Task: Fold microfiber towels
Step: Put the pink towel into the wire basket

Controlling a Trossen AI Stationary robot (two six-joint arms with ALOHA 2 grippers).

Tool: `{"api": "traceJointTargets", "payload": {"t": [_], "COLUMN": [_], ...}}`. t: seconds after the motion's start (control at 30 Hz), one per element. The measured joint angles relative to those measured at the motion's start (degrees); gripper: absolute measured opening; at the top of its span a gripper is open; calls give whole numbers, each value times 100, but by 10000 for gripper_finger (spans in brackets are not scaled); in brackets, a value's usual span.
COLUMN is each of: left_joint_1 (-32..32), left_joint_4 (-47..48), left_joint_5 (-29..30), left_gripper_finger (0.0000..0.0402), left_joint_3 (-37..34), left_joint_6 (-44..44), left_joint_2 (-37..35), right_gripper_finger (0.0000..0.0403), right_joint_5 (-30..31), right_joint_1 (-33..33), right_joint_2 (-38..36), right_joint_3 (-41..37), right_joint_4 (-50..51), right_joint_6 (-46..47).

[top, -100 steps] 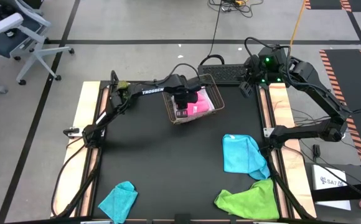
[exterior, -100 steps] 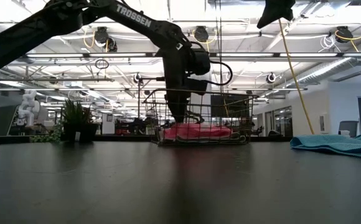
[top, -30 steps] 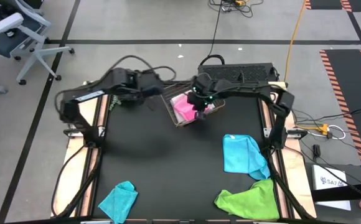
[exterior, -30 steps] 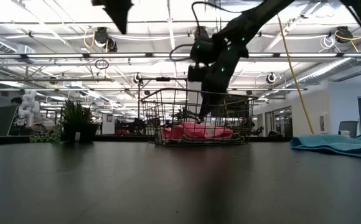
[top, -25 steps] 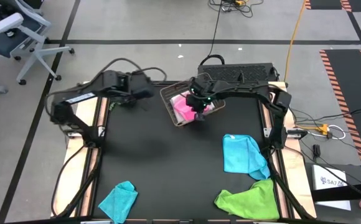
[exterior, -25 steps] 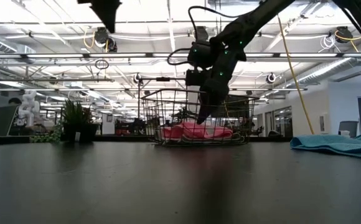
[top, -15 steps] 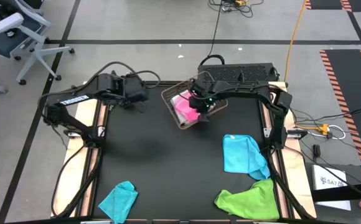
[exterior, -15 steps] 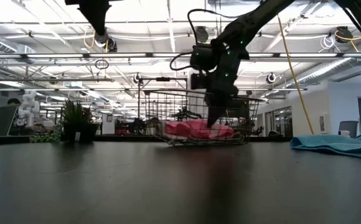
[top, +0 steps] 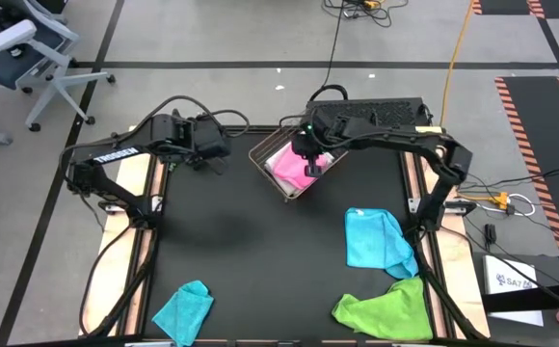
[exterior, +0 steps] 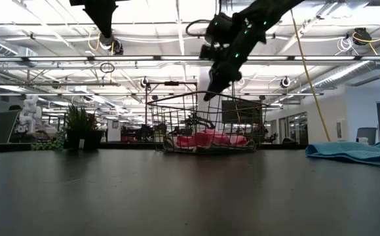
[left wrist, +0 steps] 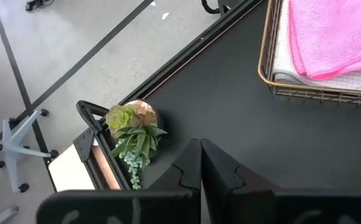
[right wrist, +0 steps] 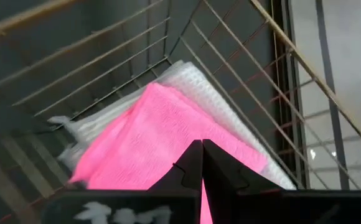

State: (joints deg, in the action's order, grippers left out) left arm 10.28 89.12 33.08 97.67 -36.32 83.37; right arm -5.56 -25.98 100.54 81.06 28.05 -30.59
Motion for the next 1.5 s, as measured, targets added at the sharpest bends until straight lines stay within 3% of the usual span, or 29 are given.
{"api": "traceJointTargets", "payload": {"t": [0.2, 0.53, 0.83, 1.03, 1.27, 1.5], "left_joint_1": [-31, -32, -32, -33, -33, -32], "left_joint_4": [-214, -260, -251, -245, -245, -245], "left_joint_5": [-37, -162, -159, -157, -157, -157], "left_gripper_finger": [7, 6, 13, 8, 5, 15], "left_joint_3": [0, 0, 0, 1, 0, 0], "left_joint_6": [4, 55, 55, 53, 52, 35], "left_joint_2": [0, 0, 0, 0, 0, 0], "right_gripper_finger": [0, 0, 0, 0, 0, 0], "right_joint_5": [-20, -44, 8, 564, -295, -346], "right_joint_1": [-55, -163, -259, -434, -436, -459], "right_joint_2": [847, 2182, 2242, 2224, 2071, 2155], "right_joint_3": [327, 1788, 1767, 1766, 1765, 1762], "right_joint_4": [-187, 1154, 741, 781, 1874, 1497], "right_joint_6": [-113, -426, -517, -654, -888, -956]}}
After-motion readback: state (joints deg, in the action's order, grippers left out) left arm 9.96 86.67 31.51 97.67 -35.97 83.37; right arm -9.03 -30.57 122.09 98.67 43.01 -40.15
